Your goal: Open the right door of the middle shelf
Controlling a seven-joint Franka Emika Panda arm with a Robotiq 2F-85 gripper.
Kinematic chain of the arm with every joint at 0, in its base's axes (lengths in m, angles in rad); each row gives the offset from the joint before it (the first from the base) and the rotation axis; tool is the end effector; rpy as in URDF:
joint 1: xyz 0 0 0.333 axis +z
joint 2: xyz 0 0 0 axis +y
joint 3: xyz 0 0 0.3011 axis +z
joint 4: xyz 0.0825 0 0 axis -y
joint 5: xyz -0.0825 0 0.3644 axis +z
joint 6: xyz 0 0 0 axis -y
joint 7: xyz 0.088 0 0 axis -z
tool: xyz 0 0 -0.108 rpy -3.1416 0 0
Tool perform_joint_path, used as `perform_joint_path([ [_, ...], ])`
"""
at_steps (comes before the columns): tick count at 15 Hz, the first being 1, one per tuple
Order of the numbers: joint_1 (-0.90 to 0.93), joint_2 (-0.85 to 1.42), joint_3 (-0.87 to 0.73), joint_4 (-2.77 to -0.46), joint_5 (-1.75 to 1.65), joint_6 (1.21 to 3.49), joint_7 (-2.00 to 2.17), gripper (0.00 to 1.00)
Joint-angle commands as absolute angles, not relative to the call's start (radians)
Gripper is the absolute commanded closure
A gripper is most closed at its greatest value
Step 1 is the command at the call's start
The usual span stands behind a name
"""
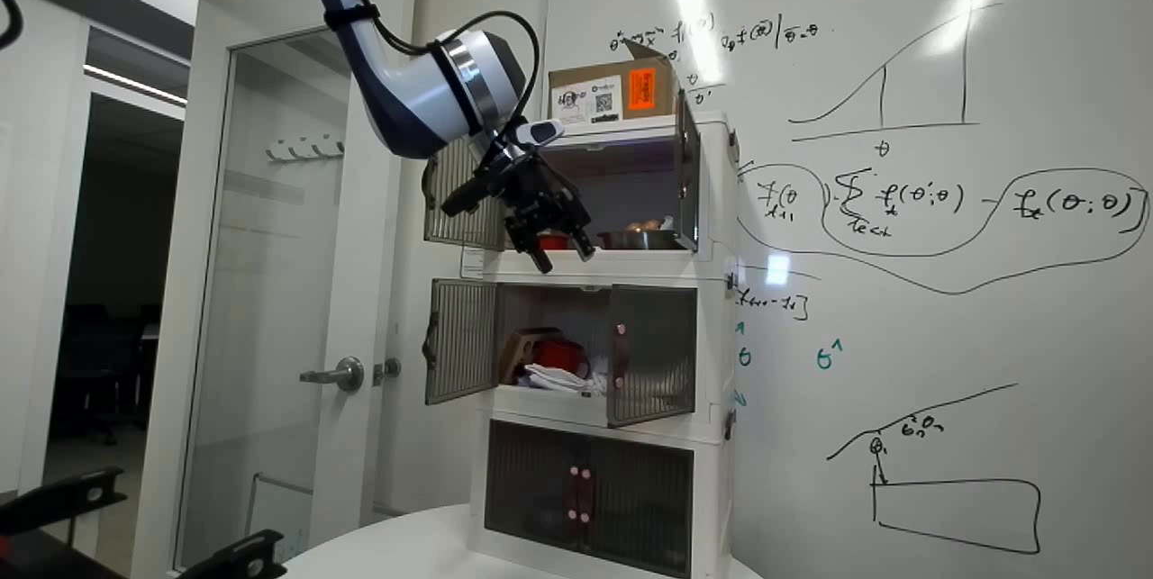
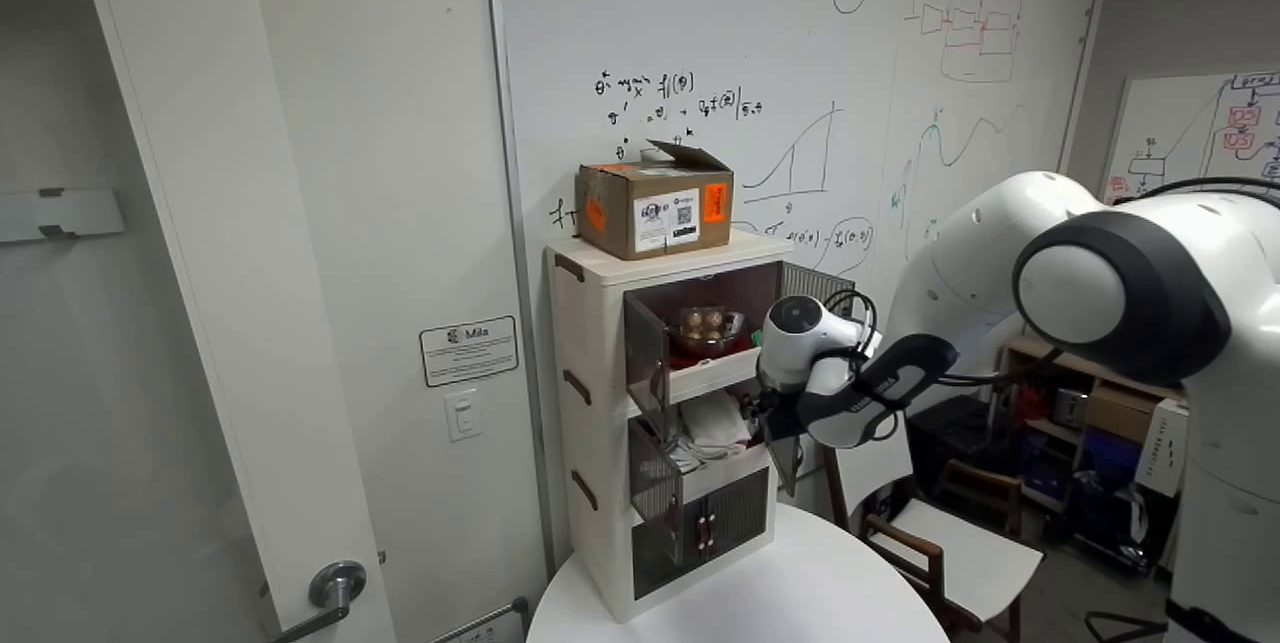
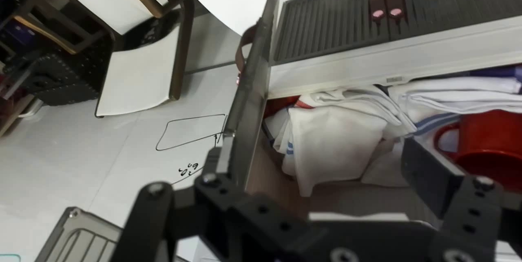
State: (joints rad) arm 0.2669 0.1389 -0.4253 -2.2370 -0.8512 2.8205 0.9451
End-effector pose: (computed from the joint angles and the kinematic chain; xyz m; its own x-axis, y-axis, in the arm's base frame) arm 0.5483 -0.0470 0.3475 0.8020 -0.2106 0.5589 -0.3714 -0.9087 0.1905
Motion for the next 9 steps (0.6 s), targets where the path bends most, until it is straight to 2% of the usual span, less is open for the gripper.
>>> perform_joint_path([
  [1,0.254,0.100,-0.439,-2.295,-0.890,2.975,0.994,0.00],
  [9,0.188,0.321,-0.471,-2.221,-0.845,3.300,0.992,0.00],
])
